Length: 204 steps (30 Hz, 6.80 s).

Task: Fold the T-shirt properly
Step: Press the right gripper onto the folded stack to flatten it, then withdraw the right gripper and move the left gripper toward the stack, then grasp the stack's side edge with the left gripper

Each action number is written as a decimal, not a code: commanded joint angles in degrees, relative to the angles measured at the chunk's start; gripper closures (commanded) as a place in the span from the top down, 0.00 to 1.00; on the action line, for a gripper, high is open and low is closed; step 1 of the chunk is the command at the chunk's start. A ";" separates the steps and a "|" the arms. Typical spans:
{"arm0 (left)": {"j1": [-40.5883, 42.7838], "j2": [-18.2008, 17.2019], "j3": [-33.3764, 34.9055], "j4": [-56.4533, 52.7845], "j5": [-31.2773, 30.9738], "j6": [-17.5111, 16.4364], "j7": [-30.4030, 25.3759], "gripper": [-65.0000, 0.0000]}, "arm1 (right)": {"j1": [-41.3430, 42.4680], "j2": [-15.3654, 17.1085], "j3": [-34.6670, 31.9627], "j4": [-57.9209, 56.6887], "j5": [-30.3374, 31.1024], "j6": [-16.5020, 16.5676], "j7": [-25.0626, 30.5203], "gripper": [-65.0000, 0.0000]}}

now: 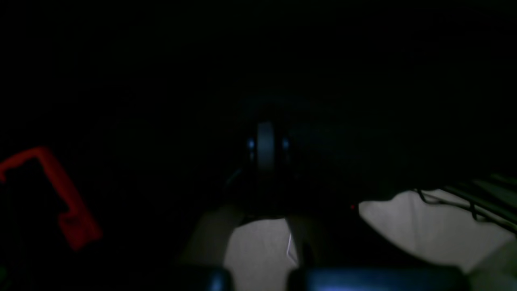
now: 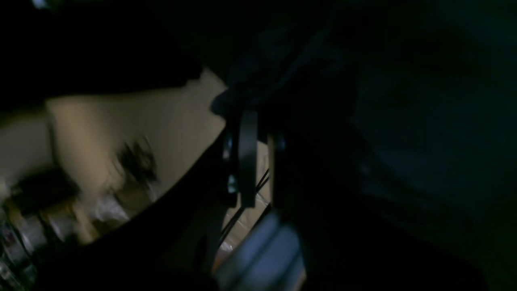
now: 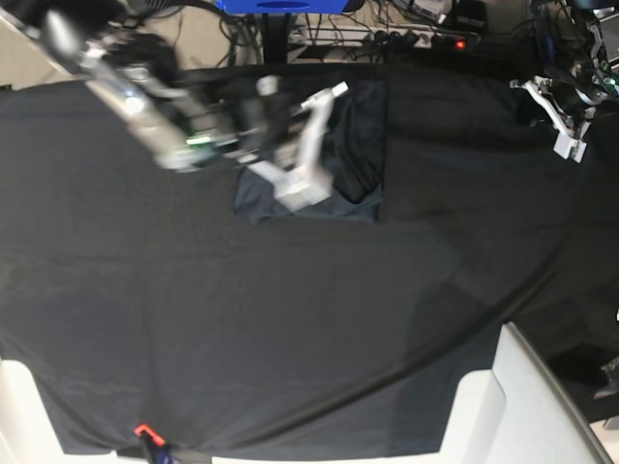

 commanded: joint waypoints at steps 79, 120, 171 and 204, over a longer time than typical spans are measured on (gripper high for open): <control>-3.83 6.84 9.89 14.50 -40.25 0.66 24.93 0.87 | -6.30 -1.48 24.71 -8.00 -7.88 0.33 2.32 0.07; 0.65 -0.45 5.94 12.04 -27.77 0.66 22.29 0.52 | -5.68 -2.10 25.15 -12.22 -7.88 -7.41 7.07 0.07; -11.48 18.62 16.31 -0.89 -29.35 0.66 24.14 0.93 | -12.63 1.24 31.04 5.27 -7.88 -16.29 3.20 0.07; -23.44 12.29 35.65 -1.24 -29.26 0.66 28.71 0.00 | -18.78 2.47 43.44 5.27 -7.88 -16.20 8.30 0.07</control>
